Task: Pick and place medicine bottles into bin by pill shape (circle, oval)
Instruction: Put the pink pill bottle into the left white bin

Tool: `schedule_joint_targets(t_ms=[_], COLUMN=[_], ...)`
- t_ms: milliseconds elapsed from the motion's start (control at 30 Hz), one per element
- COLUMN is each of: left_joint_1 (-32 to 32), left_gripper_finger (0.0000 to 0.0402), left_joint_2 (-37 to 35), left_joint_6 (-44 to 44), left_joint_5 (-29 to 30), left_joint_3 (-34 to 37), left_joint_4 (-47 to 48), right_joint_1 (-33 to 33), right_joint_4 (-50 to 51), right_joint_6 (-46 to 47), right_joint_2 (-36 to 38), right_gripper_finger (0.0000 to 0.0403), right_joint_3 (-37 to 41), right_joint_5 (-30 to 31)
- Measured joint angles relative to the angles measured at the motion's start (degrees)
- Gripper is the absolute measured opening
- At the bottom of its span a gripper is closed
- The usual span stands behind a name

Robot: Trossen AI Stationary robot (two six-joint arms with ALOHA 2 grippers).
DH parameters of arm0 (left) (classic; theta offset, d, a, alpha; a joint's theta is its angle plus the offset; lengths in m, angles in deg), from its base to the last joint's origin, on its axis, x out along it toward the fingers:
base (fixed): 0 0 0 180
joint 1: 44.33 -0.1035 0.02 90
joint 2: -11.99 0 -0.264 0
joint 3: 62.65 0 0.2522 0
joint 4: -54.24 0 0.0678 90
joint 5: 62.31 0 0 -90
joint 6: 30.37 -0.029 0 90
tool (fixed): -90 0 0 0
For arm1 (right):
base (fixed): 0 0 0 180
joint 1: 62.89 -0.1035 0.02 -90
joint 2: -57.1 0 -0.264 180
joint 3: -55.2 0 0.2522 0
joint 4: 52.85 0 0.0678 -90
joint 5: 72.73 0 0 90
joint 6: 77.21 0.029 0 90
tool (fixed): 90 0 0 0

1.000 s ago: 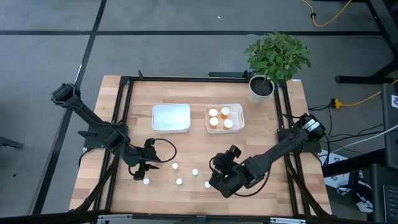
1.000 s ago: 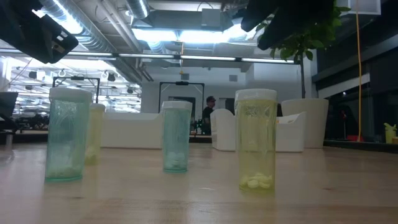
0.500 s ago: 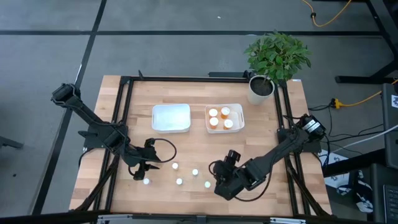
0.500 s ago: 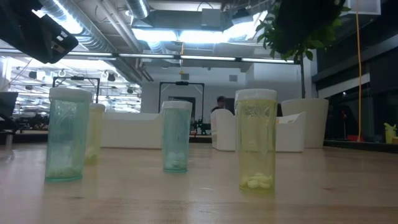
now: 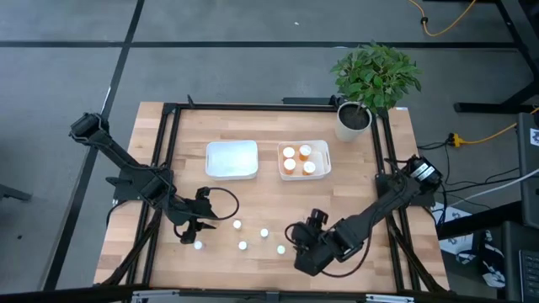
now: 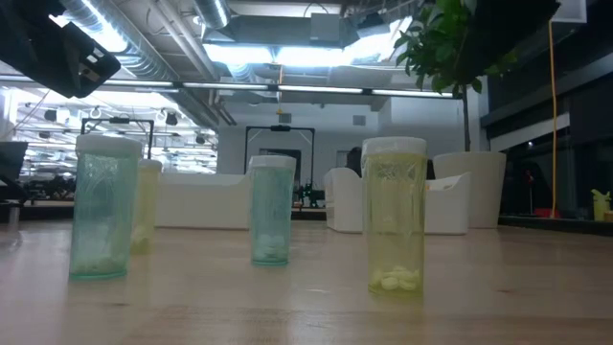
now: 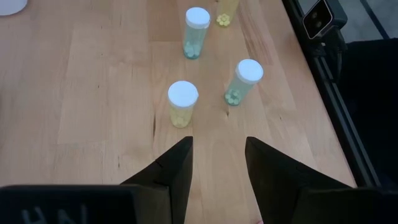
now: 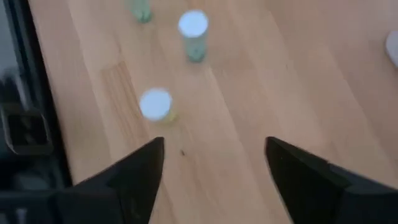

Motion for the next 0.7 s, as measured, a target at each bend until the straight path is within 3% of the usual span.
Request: schedule_joint_targets(t_ms=[100,200,500,700], left_joint_1=[-0.02,-0.01,-0.02,0.00], left_gripper_finger=[0.0140,0.0140,0.0140,0.0141], left_joint_2=[0.01,0.02,0.02,0.00], left_joint_6=[-0.01,0.00,0.00,0.00], left_joint_5=[0.00,0.00,0.00,0.00], left_joint_3=[0.00,0.00,0.00,0.00], left_joint_4=[0.00,0.01,0.02,-0.02], right_joint_1=[-1.32,-1.34,-1.25,-4.36], right_joint_4=[0.30,1.61,10.34,9.32], right_joint_6=[-8.20,-10.65,-6.73,-0.28], right_joint_2=[0.10,0.57,5.00,13.21], right_gripper_finger=[0.0279,0.0279,0.0279,0.0279], right_joint_3=[0.05,0.05,1.81,13.17], right_joint_5=[3.26,3.98,7.21,12.13])
